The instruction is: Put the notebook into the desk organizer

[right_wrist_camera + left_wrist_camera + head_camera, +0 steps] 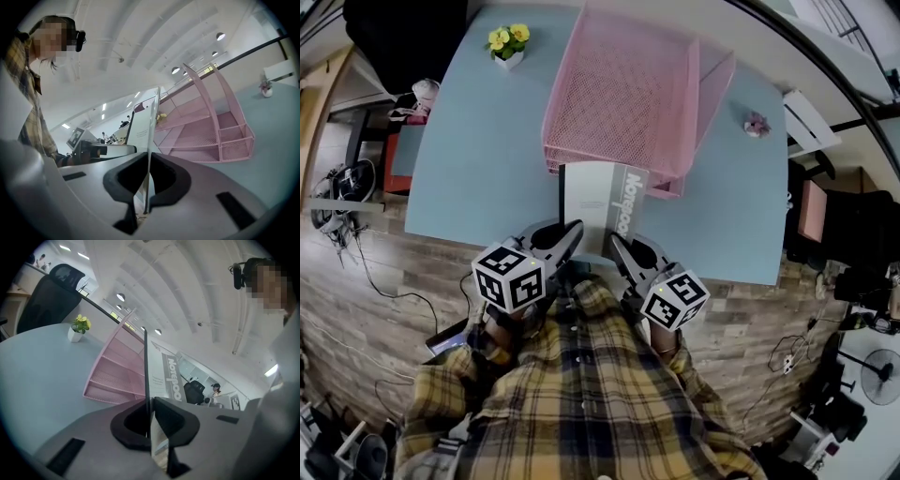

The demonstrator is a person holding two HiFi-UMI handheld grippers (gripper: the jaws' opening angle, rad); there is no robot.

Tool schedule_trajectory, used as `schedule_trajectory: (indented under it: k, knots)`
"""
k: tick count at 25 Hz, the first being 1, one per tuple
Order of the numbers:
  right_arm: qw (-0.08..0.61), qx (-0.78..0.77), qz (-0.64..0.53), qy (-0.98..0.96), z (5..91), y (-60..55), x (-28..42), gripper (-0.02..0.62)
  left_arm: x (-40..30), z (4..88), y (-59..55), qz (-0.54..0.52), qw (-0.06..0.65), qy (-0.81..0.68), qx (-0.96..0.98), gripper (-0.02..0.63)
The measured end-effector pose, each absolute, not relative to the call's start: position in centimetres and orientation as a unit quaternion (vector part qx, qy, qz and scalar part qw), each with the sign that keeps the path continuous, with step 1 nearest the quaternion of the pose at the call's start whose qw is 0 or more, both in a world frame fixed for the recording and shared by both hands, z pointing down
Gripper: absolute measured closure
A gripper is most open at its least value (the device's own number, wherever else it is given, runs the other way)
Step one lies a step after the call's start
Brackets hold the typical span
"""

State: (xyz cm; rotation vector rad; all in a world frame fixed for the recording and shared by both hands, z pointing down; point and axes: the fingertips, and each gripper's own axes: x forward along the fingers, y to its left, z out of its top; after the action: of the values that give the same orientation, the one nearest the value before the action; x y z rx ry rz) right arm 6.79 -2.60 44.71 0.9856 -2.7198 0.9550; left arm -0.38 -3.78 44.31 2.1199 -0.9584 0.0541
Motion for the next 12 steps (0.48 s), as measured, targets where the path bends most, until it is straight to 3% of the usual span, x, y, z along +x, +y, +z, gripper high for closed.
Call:
schedule_trajectory:
  k: [12]
  knots:
    - [0.059,0.329,0.353,-0.874,47.4,-2.6,7.2,0.577,0.0,47.2,-4.0,0.035,0.444,-0.357,0.821,0.583]
